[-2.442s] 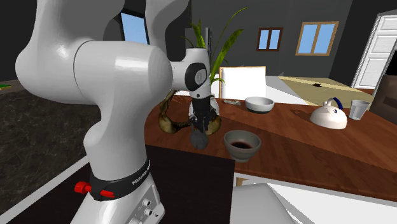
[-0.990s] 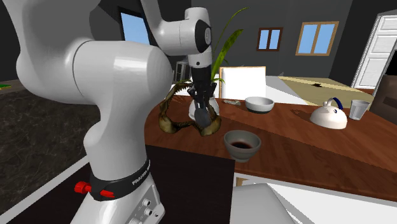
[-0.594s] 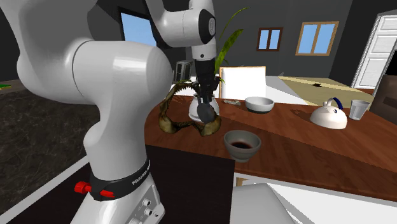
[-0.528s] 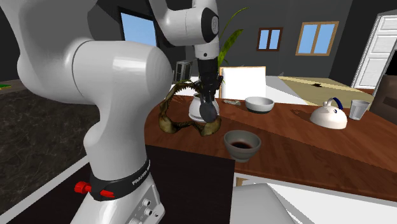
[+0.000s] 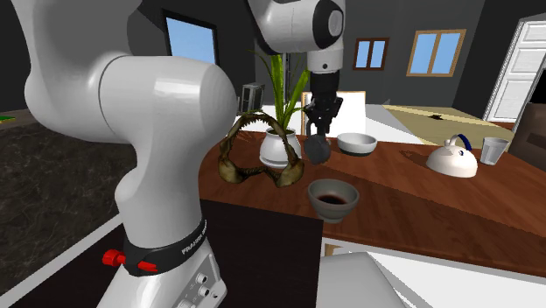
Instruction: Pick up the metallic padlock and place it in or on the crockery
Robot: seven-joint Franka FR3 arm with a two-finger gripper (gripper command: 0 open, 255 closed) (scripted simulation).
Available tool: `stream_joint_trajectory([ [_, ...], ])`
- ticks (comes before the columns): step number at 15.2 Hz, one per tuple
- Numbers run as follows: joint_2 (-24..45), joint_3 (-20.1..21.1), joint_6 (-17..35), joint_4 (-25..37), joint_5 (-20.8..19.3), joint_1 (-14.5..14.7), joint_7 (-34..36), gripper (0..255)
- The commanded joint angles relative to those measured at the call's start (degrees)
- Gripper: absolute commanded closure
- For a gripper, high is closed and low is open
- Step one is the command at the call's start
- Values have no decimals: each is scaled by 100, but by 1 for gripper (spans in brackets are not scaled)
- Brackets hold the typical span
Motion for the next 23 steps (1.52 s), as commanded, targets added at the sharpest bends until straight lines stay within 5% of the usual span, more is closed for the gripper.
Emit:
stream_joint_trajectory([
  [1, 210, -269, -74, 306, 187, 7, -442, 255],
  [5, 799, -784, -282, 1057, 800, 79, -1378, 255],
  [14, 1450, -905, 459, 801, 1491, 178, -1889, 255],
  [23, 2244, -719, 1109, 681, 2637, 91, -2721, 255],
])
